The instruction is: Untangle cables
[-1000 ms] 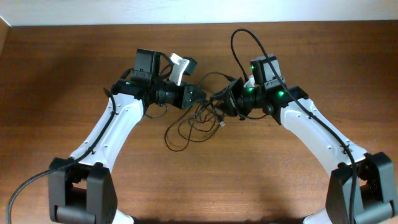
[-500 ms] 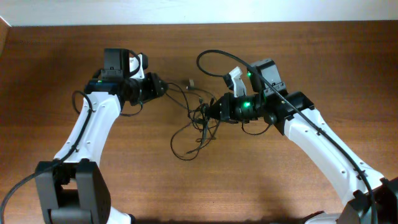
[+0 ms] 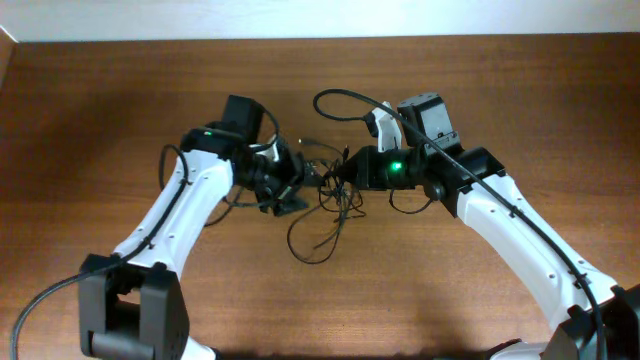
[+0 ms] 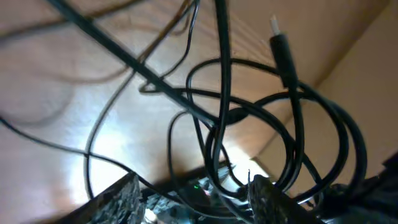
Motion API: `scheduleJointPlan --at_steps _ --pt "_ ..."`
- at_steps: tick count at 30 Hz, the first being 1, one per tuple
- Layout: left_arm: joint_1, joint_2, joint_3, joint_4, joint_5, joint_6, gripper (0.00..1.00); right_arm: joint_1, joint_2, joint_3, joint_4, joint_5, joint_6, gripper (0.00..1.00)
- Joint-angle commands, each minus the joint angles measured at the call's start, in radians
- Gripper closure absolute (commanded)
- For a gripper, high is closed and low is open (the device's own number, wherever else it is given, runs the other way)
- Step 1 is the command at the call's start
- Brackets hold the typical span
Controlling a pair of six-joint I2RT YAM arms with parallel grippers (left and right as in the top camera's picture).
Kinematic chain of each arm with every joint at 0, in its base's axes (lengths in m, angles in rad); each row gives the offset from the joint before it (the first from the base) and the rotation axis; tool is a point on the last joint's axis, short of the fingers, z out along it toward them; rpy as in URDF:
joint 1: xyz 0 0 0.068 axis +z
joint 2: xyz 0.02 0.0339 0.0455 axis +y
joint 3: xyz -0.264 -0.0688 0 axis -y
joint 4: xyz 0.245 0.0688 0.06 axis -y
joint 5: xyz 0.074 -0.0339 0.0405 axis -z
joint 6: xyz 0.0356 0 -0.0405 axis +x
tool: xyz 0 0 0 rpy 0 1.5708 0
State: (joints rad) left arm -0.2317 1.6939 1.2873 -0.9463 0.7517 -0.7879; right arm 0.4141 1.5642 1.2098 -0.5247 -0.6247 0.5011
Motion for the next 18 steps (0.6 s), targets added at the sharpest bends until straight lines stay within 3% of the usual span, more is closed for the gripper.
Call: scheduleJointPlan --at_steps 1,3,5,6,7,8,11,12,15,16,17,18 --pt "-0.023 -0.023 0.008 -0.002 -0.05 -0.3 0.66 0.005 -0.019 0.002 -0.01 0.001 -0.015 0.96" --pt "-0.023 -0.023 0.008 0.012 -0.076 -0.352 0.94 0.005 -0.019 0.002 -0.021 0.001 -0.015 0.96" --pt "-0.021 -0.023 0.008 0.035 -0.112 -0.353 1.0 0.005 -0.019 0.002 -0.03 0.001 -0.015 0.96" --pt "-0.021 -0.023 0.008 0.052 -0.111 -0.357 0.96 0.005 -0.019 0.002 -0.037 0.001 -0.015 0.96" --pt "-0.023 -0.023 0.008 0.05 -0.092 -0.364 0.59 0.005 -0.019 0.002 -0.039 0.001 -0.015 0.96" --pt "-0.029 -0.023 0.007 0.05 -0.086 -0.364 0.34 0.005 -0.019 0.002 -0.038 0.001 -0.015 0.96" --pt "-0.061 -0.023 0.003 0.05 -0.085 -0.379 0.32 0.005 -0.019 0.002 -0.039 0.001 -0.015 0.96" --pt "-0.074 -0.023 0.003 0.05 -0.082 -0.402 0.4 0.005 -0.019 0.002 -0.041 0.001 -0.015 0.96" --pt "-0.093 -0.023 0.003 0.051 -0.082 -0.455 0.78 0.005 -0.019 0.002 -0.048 0.001 -0.015 0.96" --pt "-0.093 -0.023 0.003 0.051 -0.082 -0.455 0.79 0.005 -0.019 0.002 -0.048 0.001 -0.015 0.96" --pt "-0.093 -0.023 0.002 0.05 -0.083 -0.455 0.67 0.005 -0.019 0.002 -0.048 0.001 -0.015 0.96" --pt "-0.094 -0.023 -0.005 0.051 -0.082 -0.462 0.8 0.005 -0.019 0.002 -0.048 0.001 -0.015 0.96"
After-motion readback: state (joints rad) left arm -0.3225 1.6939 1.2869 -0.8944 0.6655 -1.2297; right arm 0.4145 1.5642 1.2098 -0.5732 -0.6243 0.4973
